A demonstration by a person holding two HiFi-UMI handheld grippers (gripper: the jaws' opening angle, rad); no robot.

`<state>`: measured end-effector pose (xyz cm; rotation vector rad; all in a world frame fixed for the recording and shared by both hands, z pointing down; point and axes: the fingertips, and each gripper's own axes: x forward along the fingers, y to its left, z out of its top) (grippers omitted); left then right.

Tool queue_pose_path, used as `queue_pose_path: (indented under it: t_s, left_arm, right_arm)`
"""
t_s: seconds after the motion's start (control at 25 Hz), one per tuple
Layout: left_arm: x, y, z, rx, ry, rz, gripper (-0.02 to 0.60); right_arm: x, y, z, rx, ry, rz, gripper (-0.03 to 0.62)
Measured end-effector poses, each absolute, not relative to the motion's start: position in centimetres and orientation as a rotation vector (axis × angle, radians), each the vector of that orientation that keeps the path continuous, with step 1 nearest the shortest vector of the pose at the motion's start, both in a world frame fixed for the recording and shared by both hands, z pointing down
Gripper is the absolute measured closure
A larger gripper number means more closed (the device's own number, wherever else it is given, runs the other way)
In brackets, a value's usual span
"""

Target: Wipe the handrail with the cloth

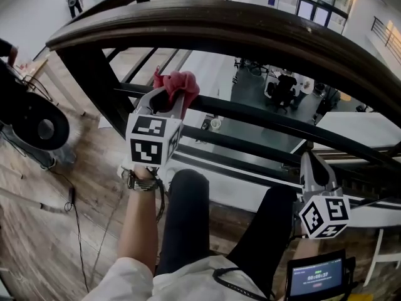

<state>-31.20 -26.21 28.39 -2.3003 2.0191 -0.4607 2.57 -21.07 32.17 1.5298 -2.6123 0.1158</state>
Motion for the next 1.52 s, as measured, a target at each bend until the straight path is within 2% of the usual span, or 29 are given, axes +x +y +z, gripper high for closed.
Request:
queue_pose_path:
  t_s: [0.36,1.2,1.52]
  left_arm:
    - [-26.1,-25.9,27.8,-2.299,1.997,-0.483,0.510]
    - [-19.2,-26.7,27.9,-2.396,1.956,-0.451,0.509]
    - [-15.2,-26.6,28.4,-2.456,1.925,-0.445,0.509]
  right_arm:
    - [6.5,-20.2,32.1,1.505,-2.625,0.124,0.591]
    - [9.4,-20.9,32.3,1.405,-2.673,0.114,0.591]
    - [12.6,-20.3,30.9,1.420,-2.709,0.076,0.592]
